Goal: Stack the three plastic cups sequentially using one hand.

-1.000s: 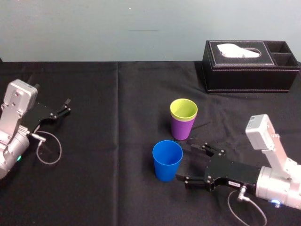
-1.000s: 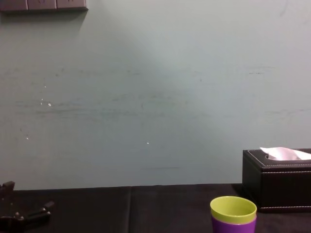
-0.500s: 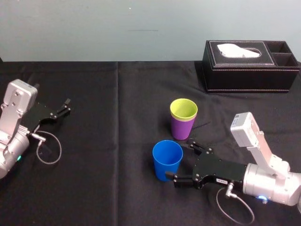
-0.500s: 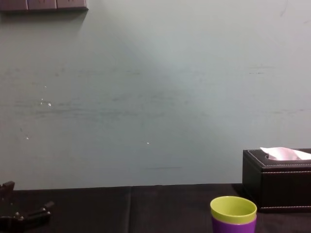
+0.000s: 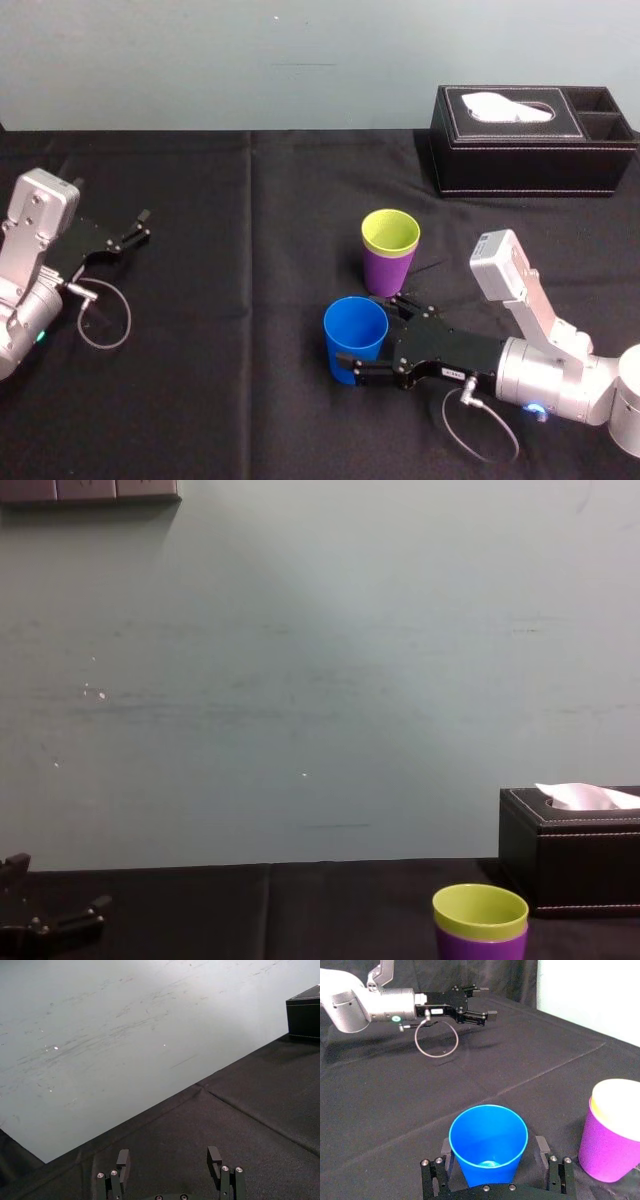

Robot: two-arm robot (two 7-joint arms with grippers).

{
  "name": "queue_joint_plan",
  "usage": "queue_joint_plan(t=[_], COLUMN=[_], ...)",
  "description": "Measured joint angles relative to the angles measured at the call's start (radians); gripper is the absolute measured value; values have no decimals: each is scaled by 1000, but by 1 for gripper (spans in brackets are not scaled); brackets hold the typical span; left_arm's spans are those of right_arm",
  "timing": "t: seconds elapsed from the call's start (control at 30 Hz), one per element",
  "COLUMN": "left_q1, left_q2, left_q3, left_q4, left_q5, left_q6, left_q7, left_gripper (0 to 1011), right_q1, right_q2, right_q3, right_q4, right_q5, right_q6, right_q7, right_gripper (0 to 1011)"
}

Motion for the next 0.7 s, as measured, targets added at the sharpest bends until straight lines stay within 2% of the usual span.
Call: queue_joint_plan(t=[0.33, 0.53, 0.57, 0.6, 0.7], left_q1=[0, 0, 0, 0, 0], left_q2=[0, 0, 0, 0, 0], left_q3=[0, 0, 0, 0, 0], left_q4=[0, 0, 0, 0, 0], left_q5=[0, 0, 0, 0, 0], left_q6=[0, 0, 0, 0, 0], left_q7=[0, 0, 0, 0, 0], left_gripper=[1011, 1012, 1012, 1011, 1011], right_q1=[-1, -2, -3, -3, -3], right_q2=[1, 3, 3, 3, 3], right_q3=[1, 2, 2, 2, 2], right_q4=[-1, -4, -4, -4, -5], right_q5=[1, 2, 2, 2, 2], right_q6=[-1, 0, 0, 0, 0], right_q7=[1, 1, 0, 0, 0], right_gripper=[995, 841, 841, 792, 771])
